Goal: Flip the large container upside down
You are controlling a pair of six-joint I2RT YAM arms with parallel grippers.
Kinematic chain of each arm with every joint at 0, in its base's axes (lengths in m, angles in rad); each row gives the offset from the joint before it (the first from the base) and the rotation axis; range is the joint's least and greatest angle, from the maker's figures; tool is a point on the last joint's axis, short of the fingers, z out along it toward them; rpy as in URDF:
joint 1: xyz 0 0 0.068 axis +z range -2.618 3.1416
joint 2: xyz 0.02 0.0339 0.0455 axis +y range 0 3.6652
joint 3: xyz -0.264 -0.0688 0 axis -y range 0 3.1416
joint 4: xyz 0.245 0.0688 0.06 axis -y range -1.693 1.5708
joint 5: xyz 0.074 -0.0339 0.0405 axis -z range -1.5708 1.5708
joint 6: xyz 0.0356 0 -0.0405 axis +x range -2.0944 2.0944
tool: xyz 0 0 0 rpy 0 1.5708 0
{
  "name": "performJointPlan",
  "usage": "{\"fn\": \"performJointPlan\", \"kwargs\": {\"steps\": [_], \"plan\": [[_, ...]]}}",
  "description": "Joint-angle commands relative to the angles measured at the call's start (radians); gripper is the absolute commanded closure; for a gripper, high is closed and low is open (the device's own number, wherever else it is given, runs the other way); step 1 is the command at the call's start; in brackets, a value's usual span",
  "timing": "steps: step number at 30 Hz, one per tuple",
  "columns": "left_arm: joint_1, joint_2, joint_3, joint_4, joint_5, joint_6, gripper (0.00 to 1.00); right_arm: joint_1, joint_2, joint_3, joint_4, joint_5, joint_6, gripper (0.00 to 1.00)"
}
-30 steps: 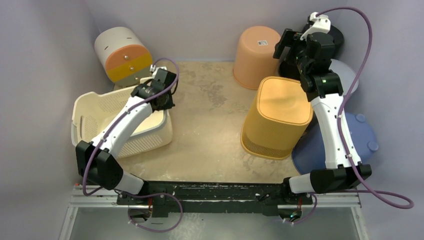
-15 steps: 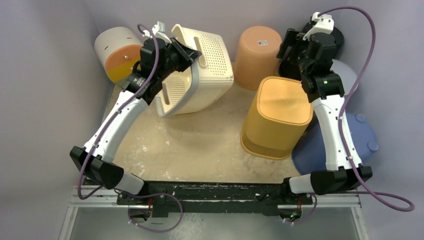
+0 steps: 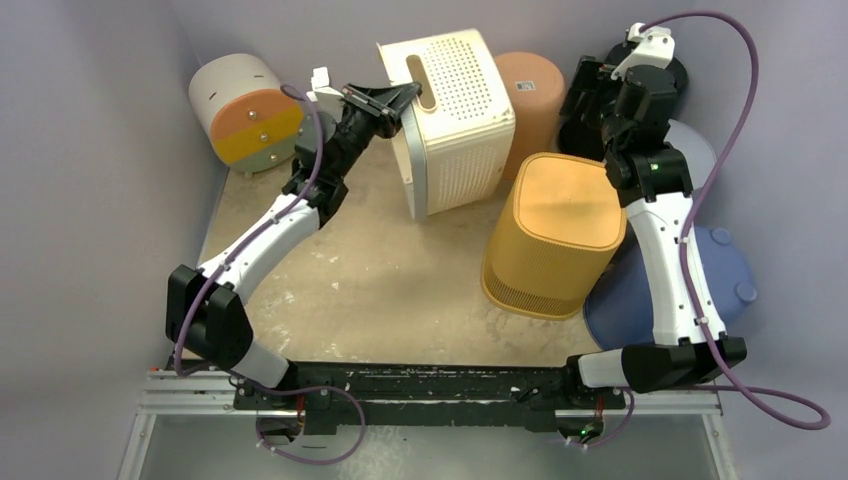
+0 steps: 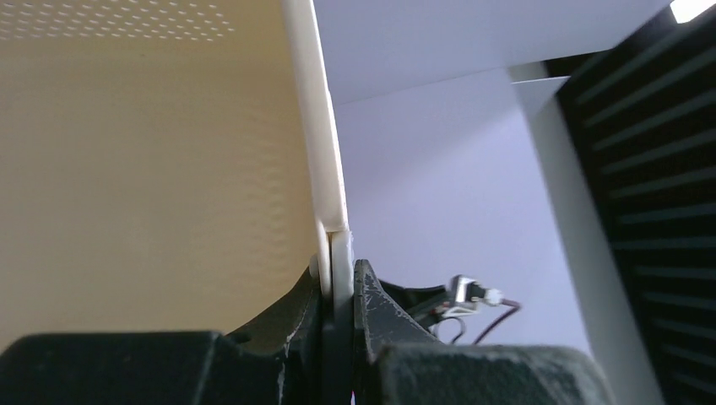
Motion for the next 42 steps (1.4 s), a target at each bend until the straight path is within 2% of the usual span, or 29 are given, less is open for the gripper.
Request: {"fn": "performJointPlan", "kwargs": {"steps": [1,5,8,14,19,26,28,29,35,42], "plan": [[0.010,-0.013,-0.039,0.658,-0.049,-0.264,1.00,-0.004,-0.028,0.036,0.017,0.034,-0.021,0.00],[0.009,0.046,-0.245,0.950,-0.164,-0.445,1.00,-0.004,-0.023,0.036,0.020,0.026,-0.024,0.00],[0.008,0.081,-0.390,1.116,-0.232,-0.509,1.00,-0.004,-0.021,0.031,0.020,0.027,-0.024,0.00],[0.010,0.145,-0.550,1.284,-0.261,-0.550,1.00,-0.004,-0.009,0.034,0.021,0.017,-0.022,0.00],[0.035,0.138,-0.706,1.297,-0.222,-0.543,1.00,-0.004,0.001,0.040,0.022,0.011,-0.020,0.00],[0.152,0.042,-0.965,1.144,-0.064,-0.482,1.00,-0.004,0.012,0.032,0.024,0.002,-0.014,0.00],[0.191,-0.006,-0.992,1.038,-0.011,-0.438,0.93,-0.004,0.017,0.031,0.023,-0.004,-0.010,0.00],[0.211,-0.038,-0.997,0.976,0.014,-0.412,0.86,-0.004,0.021,0.031,0.023,-0.008,-0.010,0.00],[0.320,-0.113,-0.980,0.663,0.142,-0.248,0.68,-0.004,0.037,0.038,0.025,-0.023,-0.004,0.00],[0.396,-0.111,-0.932,0.429,0.214,-0.086,0.64,-0.004,0.037,0.024,0.026,-0.023,0.000,0.00]]}}
